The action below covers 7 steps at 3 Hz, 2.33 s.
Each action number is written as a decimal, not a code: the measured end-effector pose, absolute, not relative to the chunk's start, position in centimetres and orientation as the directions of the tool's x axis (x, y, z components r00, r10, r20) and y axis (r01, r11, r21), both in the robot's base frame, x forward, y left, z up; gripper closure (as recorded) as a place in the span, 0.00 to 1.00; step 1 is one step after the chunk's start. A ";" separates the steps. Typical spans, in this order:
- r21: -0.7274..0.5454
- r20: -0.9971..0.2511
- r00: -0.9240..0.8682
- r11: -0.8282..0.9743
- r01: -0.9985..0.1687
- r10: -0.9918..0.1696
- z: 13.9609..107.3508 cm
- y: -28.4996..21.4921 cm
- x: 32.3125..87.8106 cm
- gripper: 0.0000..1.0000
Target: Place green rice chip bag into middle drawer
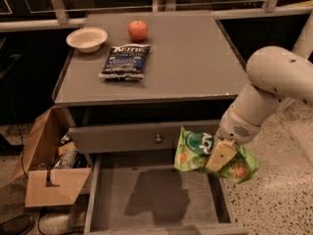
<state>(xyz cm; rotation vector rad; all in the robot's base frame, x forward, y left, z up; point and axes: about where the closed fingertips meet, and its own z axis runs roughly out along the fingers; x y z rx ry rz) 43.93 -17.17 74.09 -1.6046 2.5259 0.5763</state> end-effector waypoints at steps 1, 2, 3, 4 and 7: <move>0.269 -0.272 -0.443 0.374 -0.887 -0.854 73.8 -17.2 43.7 1.00; 0.309 -0.256 -0.465 0.384 -0.870 -0.848 71.7 -16.2 42.4 1.00; 0.362 -0.237 -0.496 0.398 -0.843 -0.835 68.0 -14.2 40.3 1.00; 0.423 -0.230 -0.499 0.376 -0.825 -0.836 64.9 -12.2 38.6 1.00; 0.485 -0.261 -0.489 0.325 -0.812 -0.832 59.4 -5.1 37.3 1.00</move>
Offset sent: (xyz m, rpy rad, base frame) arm -0.0345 0.0249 -0.0623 0.0104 0.1270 -0.0342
